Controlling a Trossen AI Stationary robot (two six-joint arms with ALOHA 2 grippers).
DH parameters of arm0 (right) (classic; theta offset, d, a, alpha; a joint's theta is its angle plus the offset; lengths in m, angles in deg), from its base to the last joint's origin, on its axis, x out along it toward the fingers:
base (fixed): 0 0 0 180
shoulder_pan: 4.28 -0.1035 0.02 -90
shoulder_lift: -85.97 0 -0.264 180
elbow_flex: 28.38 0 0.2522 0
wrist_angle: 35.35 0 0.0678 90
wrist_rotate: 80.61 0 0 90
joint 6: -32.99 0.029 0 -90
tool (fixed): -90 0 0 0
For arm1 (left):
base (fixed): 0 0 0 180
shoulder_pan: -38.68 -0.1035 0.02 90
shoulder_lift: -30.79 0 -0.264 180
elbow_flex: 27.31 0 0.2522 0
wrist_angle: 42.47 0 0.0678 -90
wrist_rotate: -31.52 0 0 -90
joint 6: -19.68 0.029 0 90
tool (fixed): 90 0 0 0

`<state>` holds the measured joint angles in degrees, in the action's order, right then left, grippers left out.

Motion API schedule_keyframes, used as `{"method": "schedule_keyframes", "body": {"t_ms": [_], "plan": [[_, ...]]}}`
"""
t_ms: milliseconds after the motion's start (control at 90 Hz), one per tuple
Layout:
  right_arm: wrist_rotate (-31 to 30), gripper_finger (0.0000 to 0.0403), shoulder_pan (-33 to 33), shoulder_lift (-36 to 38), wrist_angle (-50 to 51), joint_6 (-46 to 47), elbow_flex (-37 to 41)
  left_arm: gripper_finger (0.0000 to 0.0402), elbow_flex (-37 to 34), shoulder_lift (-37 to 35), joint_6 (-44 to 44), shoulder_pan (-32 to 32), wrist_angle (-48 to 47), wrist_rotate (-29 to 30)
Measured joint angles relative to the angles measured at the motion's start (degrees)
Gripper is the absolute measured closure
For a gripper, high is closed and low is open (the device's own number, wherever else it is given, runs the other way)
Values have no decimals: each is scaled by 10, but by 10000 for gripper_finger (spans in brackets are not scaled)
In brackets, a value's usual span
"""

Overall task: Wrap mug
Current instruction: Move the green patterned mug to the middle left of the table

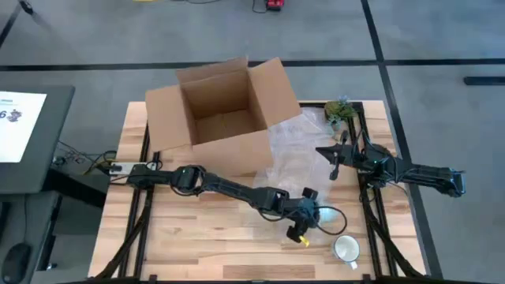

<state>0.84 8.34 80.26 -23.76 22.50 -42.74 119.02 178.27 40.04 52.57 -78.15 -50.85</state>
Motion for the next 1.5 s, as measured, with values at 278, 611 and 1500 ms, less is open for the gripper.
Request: {"method": "schedule_keyframes", "body": {"t_ms": [278, 611, 1500], "plan": [[0, 403, 0, 0, 0, 0, 0, 380, 0, 0, -27, 0, 6, -1], [0, 403, 0, 0, 0, 0, 0, 399, 0, -34, 45, 32, 1, 78], [0, 403, 0, 0, -1, 0, 0, 401, -110, -263, -497, 265, -663, 22]]}}
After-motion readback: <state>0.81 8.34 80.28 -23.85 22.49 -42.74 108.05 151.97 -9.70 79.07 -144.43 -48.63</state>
